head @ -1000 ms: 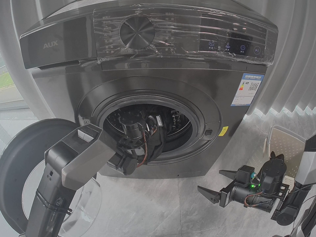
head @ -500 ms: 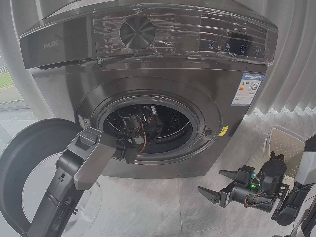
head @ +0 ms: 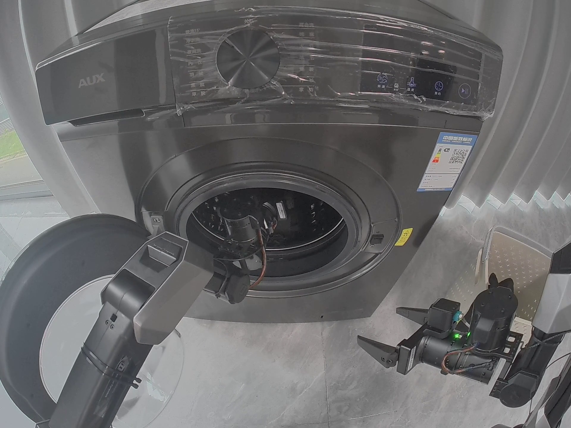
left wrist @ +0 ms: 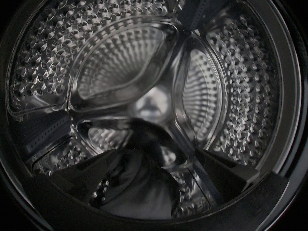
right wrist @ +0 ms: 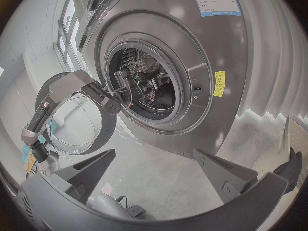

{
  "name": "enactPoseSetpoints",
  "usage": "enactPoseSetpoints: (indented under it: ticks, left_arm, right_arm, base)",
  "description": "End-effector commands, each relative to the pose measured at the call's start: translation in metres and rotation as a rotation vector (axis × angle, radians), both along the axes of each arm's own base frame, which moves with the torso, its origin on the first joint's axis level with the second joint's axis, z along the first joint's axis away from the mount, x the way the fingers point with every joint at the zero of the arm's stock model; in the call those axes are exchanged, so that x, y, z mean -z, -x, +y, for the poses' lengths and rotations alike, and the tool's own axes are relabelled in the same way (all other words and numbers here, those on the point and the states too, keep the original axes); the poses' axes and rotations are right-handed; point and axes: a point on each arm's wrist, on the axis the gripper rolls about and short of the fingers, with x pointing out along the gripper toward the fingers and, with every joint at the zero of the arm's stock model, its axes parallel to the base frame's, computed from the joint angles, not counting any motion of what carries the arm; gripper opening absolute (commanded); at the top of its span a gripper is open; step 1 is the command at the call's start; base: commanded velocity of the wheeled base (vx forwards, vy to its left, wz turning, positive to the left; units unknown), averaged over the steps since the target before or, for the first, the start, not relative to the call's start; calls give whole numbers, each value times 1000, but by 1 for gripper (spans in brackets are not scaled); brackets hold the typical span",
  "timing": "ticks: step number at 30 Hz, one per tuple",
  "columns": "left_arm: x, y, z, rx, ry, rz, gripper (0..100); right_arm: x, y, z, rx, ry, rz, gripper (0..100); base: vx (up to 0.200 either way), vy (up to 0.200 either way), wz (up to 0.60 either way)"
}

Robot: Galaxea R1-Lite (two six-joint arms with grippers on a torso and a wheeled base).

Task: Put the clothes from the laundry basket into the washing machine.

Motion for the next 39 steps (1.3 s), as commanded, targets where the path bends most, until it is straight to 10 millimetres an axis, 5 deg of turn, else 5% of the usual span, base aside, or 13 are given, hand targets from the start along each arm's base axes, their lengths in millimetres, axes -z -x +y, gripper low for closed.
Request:
enactPoseSetpoints:
  ticks: [1, 8, 15, 16, 21, 30, 35, 39]
  left_arm:
    - [-8, 31, -4, 35, -63, 114, 100]
    - [-9, 67, -6, 74, -110, 200, 100]
    - [-2, 125, 0, 133, -157, 264, 100]
    - [-5, 149, 4, 157, -175, 285, 100]
    - [-28, 184, 14, 192, -172, 274, 100]
    - [-113, 258, 66, 226, -73, 133, 100]
    - [-110, 297, 82, 281, -60, 171, 100]
    - [-102, 309, 85, 282, -82, 180, 100]
  right_arm:
    - [0, 0, 0, 0, -2, -2, 100]
    - [-1, 0, -1, 2, -2, -4, 100]
    - [-2, 0, -1, 2, -4, -7, 100]
    - [-2, 0, -1, 1, -3, -5, 100]
    - [-2, 1, 0, -2, -3, -5, 100]
    - [-2, 3, -1, -2, -1, -1, 100]
    - [-1, 4, -1, -2, 1, 0, 100]
    - [-1, 4, -2, -1, 1, 0, 100]
  base:
    - [0, 0, 0]
    - [0, 0, 0]
    - [0, 0, 0]
    - [0, 0, 0]
    - [0, 0, 0]
    - [0, 0, 0]
    - [0, 0, 0]
    - [0, 0, 0]
